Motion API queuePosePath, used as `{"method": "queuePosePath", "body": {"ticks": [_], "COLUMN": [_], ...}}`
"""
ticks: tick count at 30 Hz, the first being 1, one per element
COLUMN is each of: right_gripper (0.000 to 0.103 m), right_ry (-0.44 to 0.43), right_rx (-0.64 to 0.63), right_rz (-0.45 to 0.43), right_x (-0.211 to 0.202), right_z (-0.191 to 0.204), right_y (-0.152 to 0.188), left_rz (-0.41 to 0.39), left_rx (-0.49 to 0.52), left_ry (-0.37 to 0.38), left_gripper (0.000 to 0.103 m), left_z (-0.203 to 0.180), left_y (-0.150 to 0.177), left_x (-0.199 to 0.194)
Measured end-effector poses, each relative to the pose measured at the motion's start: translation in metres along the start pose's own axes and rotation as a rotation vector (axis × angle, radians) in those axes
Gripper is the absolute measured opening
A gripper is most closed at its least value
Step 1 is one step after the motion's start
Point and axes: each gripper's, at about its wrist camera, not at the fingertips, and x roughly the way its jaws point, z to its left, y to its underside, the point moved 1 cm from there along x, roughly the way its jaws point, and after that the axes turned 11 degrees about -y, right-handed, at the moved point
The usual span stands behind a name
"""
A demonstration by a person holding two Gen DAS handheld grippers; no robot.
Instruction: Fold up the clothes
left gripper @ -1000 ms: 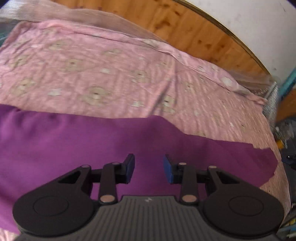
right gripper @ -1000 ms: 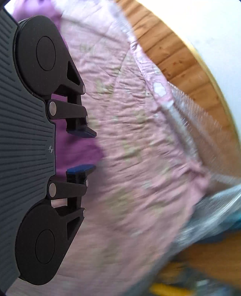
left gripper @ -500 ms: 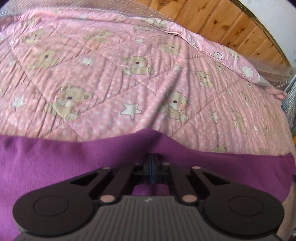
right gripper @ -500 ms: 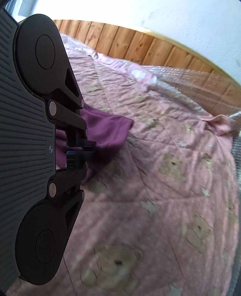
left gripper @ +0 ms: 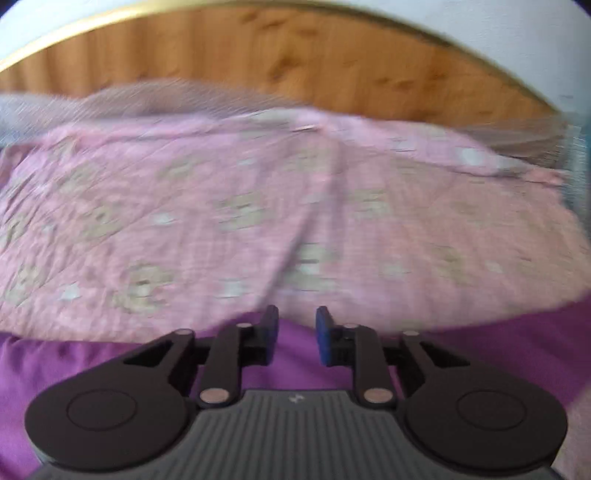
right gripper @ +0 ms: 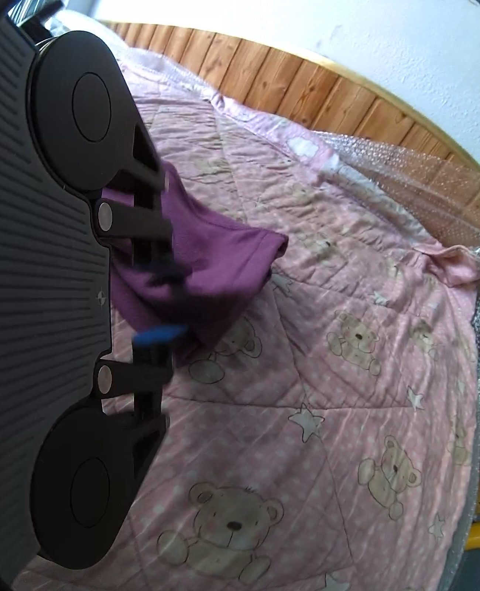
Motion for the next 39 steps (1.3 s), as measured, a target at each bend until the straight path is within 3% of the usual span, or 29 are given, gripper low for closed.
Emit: {"method": "queuePosePath", "body": {"ticks": [3, 5, 7, 9, 10, 11, 12, 15, 16, 18, 19, 20, 22, 23, 25, 26, 29, 31, 33, 34, 36, 39], "right_gripper": [0.0, 0.0, 0.0, 0.0, 0.002, 0.014, 0.024, 0.034, 0.037, 0.052, 0.054, 0.05, 0.009, 0.004, 0.003, 0.002, 0.003, 0.011, 0.037, 0.037, 0.036, 0.032], "right_ry": [-0.018, 0.055, 0.128, 0.2, 0.218, 0.235, 0.253, 0.28, 0.253, 0.206, 0.185, 0.178, 0.164, 0.157, 0.216, 0.225, 0.23, 0.195, 0.169, 0.171, 0.144, 0.129], "right_rx": [-0.004, -0.146, -0.288, -0.429, -0.473, -0.517, -0.561, -0.623, -0.633, -0.653, -0.656, -0.65, -0.638, -0.631, -0.546, -0.489, -0.468, -0.448, -0.4, -0.41, -0.455, -0.512], "right_rz": [-0.005, 0.051, 0.107, 0.162, 0.158, 0.155, 0.15, 0.012, 0.02, 0.055, 0.093, 0.132, 0.209, 0.247, 0.16, 0.134, 0.141, 0.133, 0.016, -0.057, -0.099, 0.021], "right_x": [-0.001, 0.002, 0.006, 0.009, 0.006, 0.003, -0.001, -0.021, -0.015, 0.005, 0.022, 0.038, 0.069, 0.085, 0.079, 0.078, 0.082, 0.078, 0.046, 0.026, -0.002, -0.005], "right_z": [0.002, 0.011, 0.02, 0.029, 0.036, 0.044, 0.052, 0.079, 0.085, 0.093, 0.093, 0.09, 0.085, 0.082, 0.07, 0.062, 0.051, 0.049, 0.053, 0.059, 0.073, 0.077], "right_y": [-0.005, -0.001, 0.002, 0.006, 0.004, 0.002, 0.0, -0.015, -0.021, -0.033, -0.039, -0.042, -0.05, -0.053, -0.068, -0.075, -0.075, -0.074, -0.075, -0.071, -0.056, -0.026], "left_rz": [0.017, 0.04, 0.102, 0.131, 0.131, 0.131, 0.124, 0.129, 0.132, 0.126, 0.124, 0.125, 0.129, 0.129, 0.126, 0.125, 0.127, 0.129, 0.098, 0.082, 0.067, 0.112], "left_rx": [0.203, 0.276, 0.225, 0.135, 0.117, 0.104, 0.123, 0.11, 0.097, 0.09, 0.091, 0.09, 0.091, 0.094, 0.089, 0.083, 0.055, 0.053, 0.036, 0.028, 0.029, 0.031], "left_ry": [0.094, 0.059, -0.005, 0.001, 0.012, 0.019, 0.0, -0.012, -0.009, -0.013, -0.018, -0.018, -0.015, -0.016, -0.035, -0.046, -0.047, -0.049, -0.024, -0.01, 0.008, -0.051], "left_gripper": [0.037, 0.036, 0.036, 0.038, 0.038, 0.038, 0.039, 0.039, 0.039, 0.039, 0.039, 0.039, 0.039, 0.039, 0.039, 0.031, 0.03, 0.03, 0.031, 0.032, 0.035, 0.038], "left_z": [-0.052, -0.072, -0.065, -0.047, -0.041, -0.036, -0.036, -0.033, -0.032, -0.033, -0.034, -0.034, -0.033, -0.032, -0.029, -0.028, -0.025, -0.025, -0.025, -0.024, -0.022, -0.014], "left_y": [0.029, 0.051, 0.061, 0.068, 0.066, 0.065, 0.064, 0.064, 0.064, 0.064, 0.064, 0.064, 0.064, 0.063, 0.064, 0.065, 0.064, 0.062, 0.058, 0.056, 0.059, 0.071], "left_x": [-0.023, -0.016, 0.004, 0.019, 0.02, 0.02, 0.019, 0.022, 0.023, 0.024, 0.022, 0.022, 0.022, 0.021, 0.022, 0.023, 0.023, 0.018, 0.003, -0.005, -0.016, -0.009]}}
